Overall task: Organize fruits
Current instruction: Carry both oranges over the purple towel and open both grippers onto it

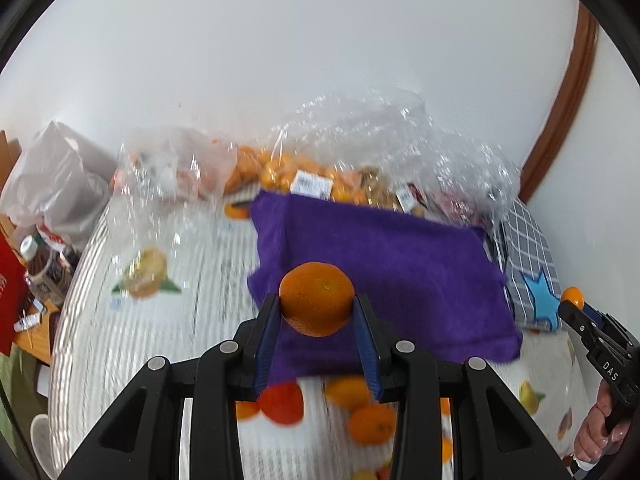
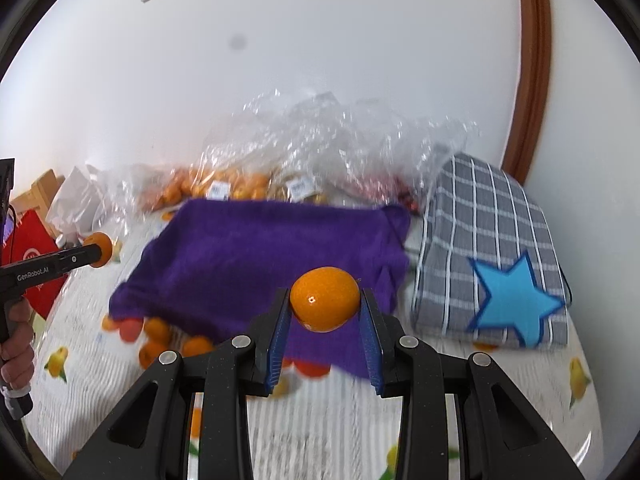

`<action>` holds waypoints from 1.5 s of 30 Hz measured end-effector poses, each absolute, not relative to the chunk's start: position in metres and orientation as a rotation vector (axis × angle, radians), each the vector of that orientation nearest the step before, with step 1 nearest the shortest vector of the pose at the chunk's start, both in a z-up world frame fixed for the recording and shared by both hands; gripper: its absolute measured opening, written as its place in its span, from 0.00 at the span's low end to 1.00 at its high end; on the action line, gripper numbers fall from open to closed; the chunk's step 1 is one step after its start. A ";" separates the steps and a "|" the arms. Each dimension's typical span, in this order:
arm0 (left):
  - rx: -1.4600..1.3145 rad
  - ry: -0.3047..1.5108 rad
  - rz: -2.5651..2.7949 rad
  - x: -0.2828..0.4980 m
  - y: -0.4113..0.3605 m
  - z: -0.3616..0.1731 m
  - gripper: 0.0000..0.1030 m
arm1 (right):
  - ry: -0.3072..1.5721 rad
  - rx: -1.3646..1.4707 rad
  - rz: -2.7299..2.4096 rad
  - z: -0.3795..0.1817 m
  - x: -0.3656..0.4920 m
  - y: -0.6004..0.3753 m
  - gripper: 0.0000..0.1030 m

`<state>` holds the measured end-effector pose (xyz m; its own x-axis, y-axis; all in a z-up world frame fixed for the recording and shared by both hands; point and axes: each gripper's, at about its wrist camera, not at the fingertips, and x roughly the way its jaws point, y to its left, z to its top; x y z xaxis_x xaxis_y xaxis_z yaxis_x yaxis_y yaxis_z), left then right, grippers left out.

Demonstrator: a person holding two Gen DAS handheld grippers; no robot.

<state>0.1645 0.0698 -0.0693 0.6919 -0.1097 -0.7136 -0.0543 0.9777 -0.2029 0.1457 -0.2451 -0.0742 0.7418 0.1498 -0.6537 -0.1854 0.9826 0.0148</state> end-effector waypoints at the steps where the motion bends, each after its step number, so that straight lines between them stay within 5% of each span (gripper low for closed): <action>1: -0.215 0.805 -0.029 0.171 0.070 -0.067 0.34 | 0.709 -0.052 0.186 -0.073 0.152 -0.246 0.33; 23: -0.213 0.918 -0.057 0.295 0.034 -0.131 0.34 | 0.849 -0.051 0.235 -0.142 0.294 -0.211 0.33; 45: -0.179 0.993 -0.050 0.316 0.028 -0.161 0.36 | 1.002 -0.057 0.218 -0.189 0.324 -0.206 0.33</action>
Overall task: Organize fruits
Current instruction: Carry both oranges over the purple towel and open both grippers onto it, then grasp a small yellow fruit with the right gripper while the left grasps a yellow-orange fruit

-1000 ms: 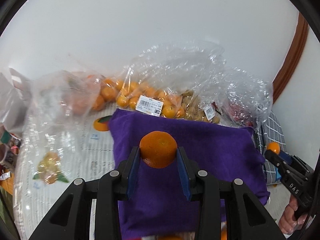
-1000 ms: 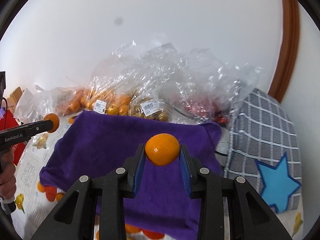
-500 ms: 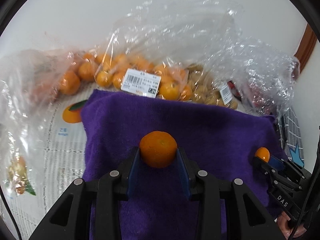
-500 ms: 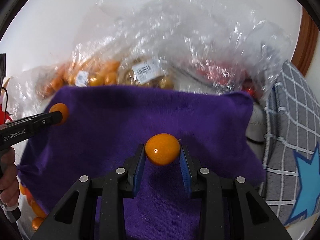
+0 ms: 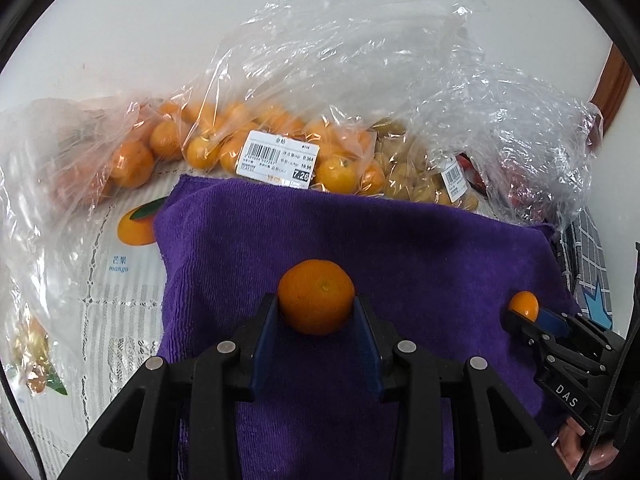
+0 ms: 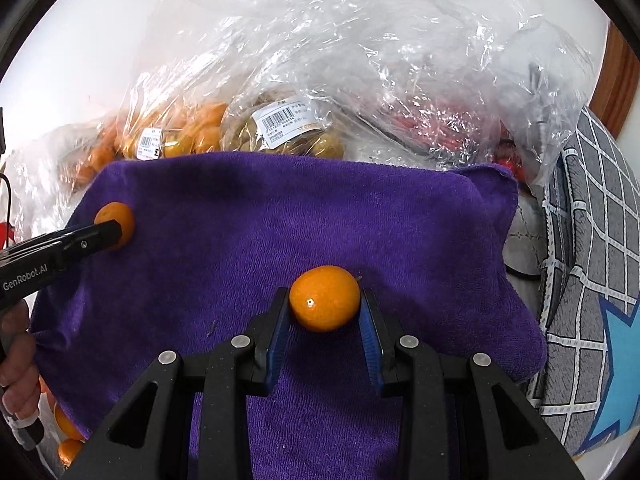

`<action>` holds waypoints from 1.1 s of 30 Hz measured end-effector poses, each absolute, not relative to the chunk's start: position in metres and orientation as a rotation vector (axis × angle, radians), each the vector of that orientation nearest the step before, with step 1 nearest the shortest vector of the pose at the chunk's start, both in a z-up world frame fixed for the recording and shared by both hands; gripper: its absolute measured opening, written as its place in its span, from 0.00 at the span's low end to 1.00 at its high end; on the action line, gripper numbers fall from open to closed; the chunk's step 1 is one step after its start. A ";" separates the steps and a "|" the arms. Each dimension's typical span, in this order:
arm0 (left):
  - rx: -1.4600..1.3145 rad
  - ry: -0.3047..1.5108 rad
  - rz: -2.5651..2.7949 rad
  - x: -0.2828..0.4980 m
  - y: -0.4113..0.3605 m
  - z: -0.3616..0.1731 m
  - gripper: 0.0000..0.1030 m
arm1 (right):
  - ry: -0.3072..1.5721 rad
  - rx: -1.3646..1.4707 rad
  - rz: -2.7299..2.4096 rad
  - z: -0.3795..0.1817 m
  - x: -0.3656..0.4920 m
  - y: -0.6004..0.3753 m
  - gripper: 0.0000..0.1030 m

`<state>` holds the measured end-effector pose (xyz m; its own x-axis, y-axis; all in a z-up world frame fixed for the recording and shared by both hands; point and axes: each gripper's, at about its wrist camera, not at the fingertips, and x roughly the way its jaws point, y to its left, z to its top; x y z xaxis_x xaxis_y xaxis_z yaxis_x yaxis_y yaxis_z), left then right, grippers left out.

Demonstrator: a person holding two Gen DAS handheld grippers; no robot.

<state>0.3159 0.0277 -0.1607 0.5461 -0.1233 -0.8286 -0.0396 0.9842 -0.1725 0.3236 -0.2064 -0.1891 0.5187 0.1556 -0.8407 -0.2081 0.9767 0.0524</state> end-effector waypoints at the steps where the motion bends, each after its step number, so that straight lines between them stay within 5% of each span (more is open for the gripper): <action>1: -0.180 1.003 -0.049 0.316 0.028 -0.161 0.37 | 1.005 -0.056 0.219 -0.189 0.324 -0.206 0.33; 9: -0.189 0.998 -0.050 0.296 0.025 -0.143 0.50 | 0.972 -0.054 0.218 -0.170 0.305 -0.208 0.65; 12: -0.189 0.983 -0.059 0.280 0.024 -0.131 0.51 | 0.945 -0.052 0.206 -0.158 0.292 -0.211 0.67; 28: -0.201 0.894 -0.069 0.175 0.021 -0.084 0.51 | 0.870 -0.015 0.146 -0.116 0.174 -0.235 0.67; 33: -0.206 0.876 -0.050 0.146 0.035 -0.086 0.50 | 0.916 0.035 0.164 -0.131 0.154 -0.239 0.55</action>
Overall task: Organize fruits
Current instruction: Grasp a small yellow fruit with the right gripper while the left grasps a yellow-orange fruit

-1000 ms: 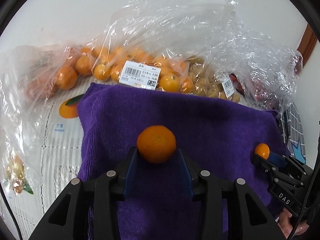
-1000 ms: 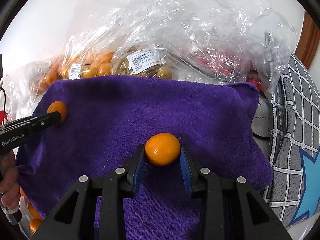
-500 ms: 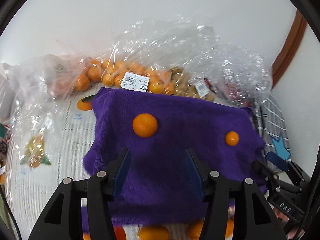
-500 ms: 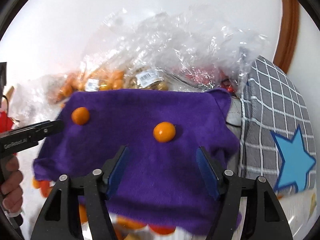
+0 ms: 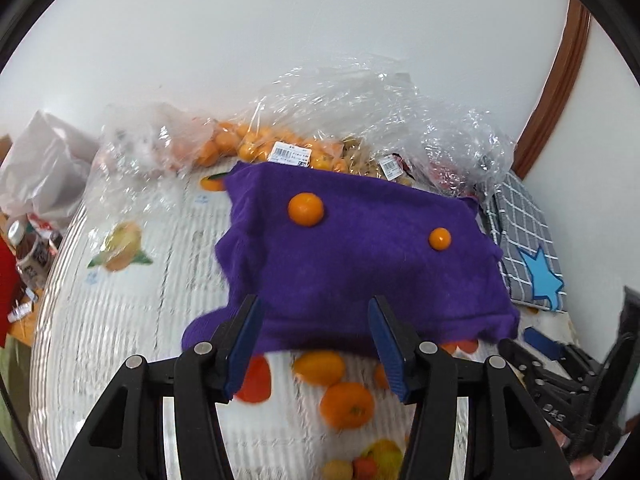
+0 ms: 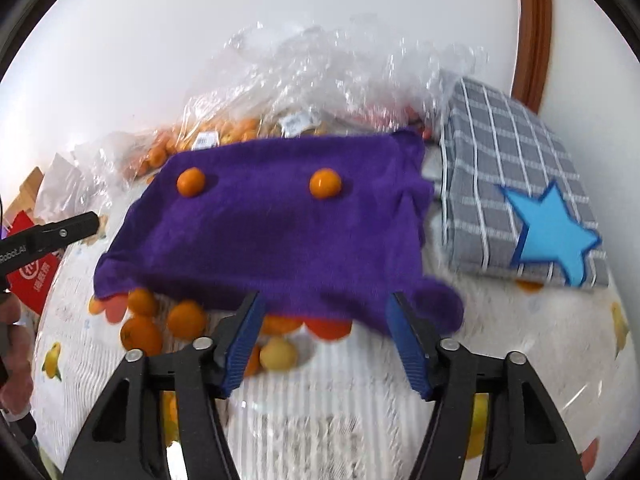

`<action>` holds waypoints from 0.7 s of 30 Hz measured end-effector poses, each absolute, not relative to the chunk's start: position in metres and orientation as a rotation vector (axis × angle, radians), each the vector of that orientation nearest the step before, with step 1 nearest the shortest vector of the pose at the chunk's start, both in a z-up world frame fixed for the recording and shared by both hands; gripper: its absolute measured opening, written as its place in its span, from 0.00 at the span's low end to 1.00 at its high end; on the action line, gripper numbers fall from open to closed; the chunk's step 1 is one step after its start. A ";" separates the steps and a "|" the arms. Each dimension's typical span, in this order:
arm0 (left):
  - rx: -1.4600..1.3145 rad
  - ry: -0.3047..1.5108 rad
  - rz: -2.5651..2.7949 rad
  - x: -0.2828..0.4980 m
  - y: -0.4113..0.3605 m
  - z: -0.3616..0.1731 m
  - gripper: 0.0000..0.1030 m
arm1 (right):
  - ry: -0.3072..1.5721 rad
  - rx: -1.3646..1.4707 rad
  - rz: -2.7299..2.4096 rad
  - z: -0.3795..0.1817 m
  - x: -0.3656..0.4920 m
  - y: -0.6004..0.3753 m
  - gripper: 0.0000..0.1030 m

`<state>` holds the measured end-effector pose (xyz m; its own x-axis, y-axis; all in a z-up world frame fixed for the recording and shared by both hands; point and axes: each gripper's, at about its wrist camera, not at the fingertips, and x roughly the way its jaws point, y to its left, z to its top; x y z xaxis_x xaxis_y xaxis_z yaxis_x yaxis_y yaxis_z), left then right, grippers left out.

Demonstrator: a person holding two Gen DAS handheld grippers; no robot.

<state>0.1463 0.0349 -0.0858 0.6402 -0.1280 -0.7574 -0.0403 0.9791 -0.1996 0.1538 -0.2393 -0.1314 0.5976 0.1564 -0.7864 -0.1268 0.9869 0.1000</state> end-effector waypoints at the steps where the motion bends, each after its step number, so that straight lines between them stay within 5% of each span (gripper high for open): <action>1: -0.211 0.865 -0.045 0.140 0.039 -0.087 0.50 | 0.916 0.025 0.169 -0.135 0.149 -0.237 0.53; 11: -0.229 0.913 -0.038 0.098 0.067 -0.129 0.50 | 0.938 -0.050 0.238 -0.183 0.118 -0.214 0.30; 21: -0.263 0.932 -0.059 0.094 0.072 -0.139 0.51 | 0.933 -0.025 0.248 -0.188 0.135 -0.209 0.30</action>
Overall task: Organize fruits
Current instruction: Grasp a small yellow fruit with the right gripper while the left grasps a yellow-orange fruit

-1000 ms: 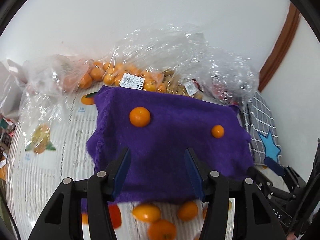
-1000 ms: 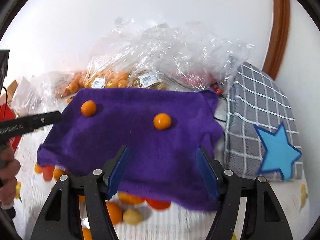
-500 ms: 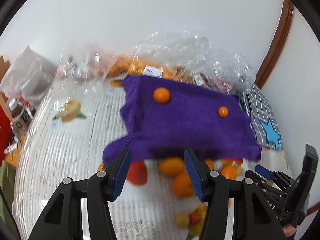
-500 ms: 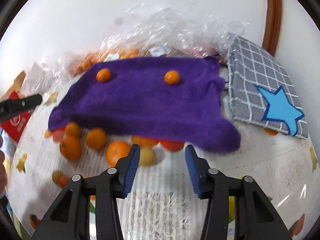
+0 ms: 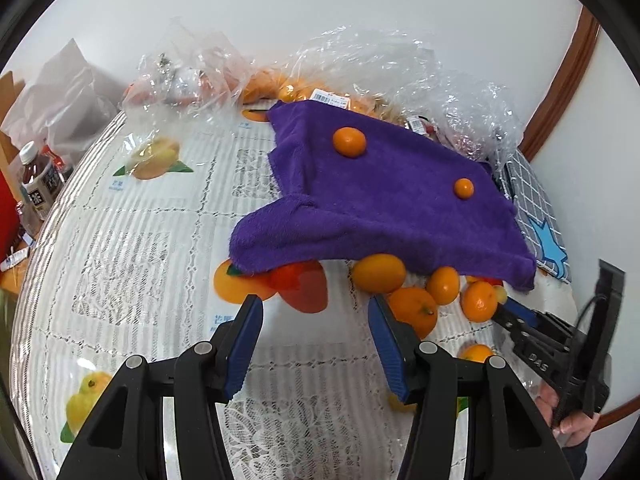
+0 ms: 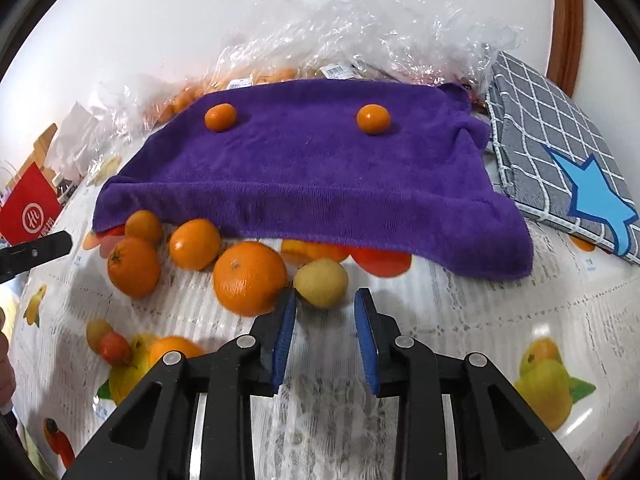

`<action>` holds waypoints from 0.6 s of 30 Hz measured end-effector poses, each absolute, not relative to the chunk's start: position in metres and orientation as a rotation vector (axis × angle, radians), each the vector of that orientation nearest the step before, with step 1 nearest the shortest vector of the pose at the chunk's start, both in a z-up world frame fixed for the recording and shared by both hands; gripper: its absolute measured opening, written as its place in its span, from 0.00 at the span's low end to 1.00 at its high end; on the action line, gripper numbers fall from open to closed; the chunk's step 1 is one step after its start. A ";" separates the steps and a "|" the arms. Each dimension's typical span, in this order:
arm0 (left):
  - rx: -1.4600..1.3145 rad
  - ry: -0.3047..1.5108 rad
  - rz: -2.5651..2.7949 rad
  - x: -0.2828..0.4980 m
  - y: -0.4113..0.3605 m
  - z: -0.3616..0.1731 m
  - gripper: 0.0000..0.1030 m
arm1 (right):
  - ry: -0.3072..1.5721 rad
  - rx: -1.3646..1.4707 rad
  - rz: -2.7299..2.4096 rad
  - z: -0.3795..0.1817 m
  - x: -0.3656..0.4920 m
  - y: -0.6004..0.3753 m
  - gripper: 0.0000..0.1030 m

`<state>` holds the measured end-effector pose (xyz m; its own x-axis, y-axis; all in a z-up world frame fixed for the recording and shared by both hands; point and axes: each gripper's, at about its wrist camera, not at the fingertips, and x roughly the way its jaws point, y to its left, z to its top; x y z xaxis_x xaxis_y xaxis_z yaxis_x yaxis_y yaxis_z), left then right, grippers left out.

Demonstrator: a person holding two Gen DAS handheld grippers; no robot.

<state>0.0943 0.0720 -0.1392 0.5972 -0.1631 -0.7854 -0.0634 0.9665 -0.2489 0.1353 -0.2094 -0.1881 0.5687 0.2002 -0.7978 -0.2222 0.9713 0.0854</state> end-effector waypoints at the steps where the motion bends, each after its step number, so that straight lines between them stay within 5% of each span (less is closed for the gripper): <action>1: -0.262 0.930 -0.066 0.095 0.070 -0.139 0.51 | 0.938 -0.026 0.247 -0.190 0.139 -0.209 0.30; 18: -0.297 0.977 -0.126 0.135 0.029 -0.159 0.51 | 0.883 -0.046 0.186 -0.188 0.115 -0.242 0.28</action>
